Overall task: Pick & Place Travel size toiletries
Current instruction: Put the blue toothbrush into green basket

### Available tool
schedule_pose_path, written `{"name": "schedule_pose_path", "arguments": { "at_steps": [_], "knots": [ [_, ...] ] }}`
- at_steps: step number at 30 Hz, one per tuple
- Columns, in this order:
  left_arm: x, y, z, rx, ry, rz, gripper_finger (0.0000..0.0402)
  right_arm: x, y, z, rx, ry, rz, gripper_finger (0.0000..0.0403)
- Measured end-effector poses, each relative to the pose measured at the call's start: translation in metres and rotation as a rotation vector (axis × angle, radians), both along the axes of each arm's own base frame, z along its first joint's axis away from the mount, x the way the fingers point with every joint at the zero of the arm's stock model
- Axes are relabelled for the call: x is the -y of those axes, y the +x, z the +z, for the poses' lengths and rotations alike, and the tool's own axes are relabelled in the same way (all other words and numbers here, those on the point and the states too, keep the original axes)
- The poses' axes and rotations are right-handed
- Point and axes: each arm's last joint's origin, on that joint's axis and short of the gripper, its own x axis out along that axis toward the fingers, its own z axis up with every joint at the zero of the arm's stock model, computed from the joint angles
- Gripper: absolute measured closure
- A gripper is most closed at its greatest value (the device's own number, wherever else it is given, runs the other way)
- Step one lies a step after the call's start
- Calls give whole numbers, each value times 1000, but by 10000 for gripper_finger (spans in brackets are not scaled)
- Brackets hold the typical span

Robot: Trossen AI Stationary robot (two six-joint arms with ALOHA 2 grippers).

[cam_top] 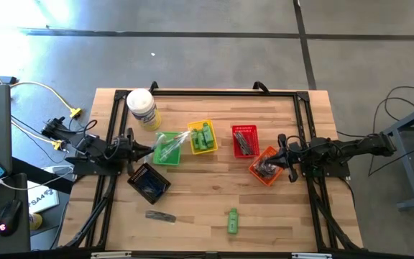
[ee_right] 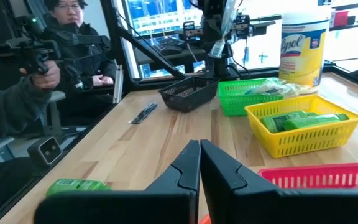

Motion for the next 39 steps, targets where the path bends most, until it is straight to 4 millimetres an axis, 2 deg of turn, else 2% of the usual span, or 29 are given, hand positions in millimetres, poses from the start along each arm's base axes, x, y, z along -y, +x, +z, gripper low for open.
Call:
{"name": "schedule_pose_path", "arguments": {
  "at_steps": [6,14,23,30,39],
  "knots": [
    [-1,0,6,49,25,36,391,0,0,0,0,-1,-8,398],
    [-4,-6,40,164,80,42,391,0,0,0,0,5,-7,398],
    [-1,2,65,106,148,84,391,0,0,0,0,3,-8,398],
    [8,24,60,-14,177,129,391,0,0,0,1,0,-7,398],
    [6,55,39,-156,56,208,391,0,0,0,1,0,-5,398]
  ]
}}
